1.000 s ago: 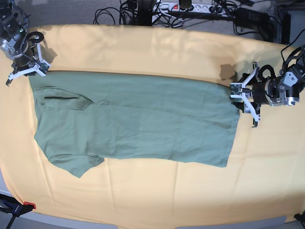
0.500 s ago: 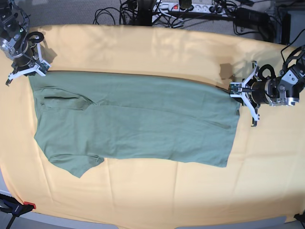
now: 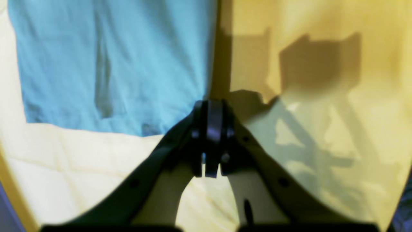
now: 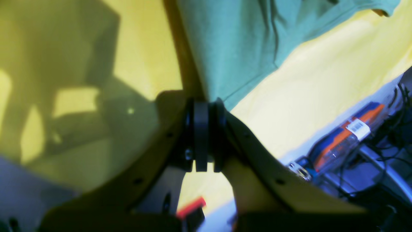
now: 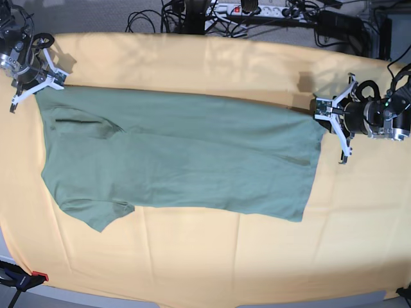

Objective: Fold the T-shirt properly
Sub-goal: 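Drag the shirt toward the robot with both grippers to flatten it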

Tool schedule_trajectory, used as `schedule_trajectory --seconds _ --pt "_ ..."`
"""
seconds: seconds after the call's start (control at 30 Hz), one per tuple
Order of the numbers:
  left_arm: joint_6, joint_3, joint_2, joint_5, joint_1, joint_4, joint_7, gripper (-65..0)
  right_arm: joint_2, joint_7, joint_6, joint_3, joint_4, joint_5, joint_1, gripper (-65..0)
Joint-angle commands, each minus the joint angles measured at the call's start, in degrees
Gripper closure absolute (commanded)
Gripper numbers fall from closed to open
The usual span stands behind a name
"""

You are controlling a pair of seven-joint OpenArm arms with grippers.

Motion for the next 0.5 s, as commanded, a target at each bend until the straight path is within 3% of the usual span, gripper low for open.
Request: schedule_trajectory --seconds 0.0,0.2,0.47 --pt "-0.1 -0.7 -1.9 -1.0 -1.0 0.9 -0.5 0.0 2.3 -1.5 -0.6 0.6 1.0 -1.0 -0.4 0.0" --pt "-0.1 -0.7 -4.8 -4.1 -0.9 4.3 -0.5 0.0 5.6 -2.6 -0.1 0.6 1.3 -0.9 -4.5 0.0" --pt "-0.1 -0.7 -9.6 -10.8 -0.8 9.9 0.0 0.0 5.9 -4.9 0.3 0.6 1.4 -1.0 -8.1 0.0"
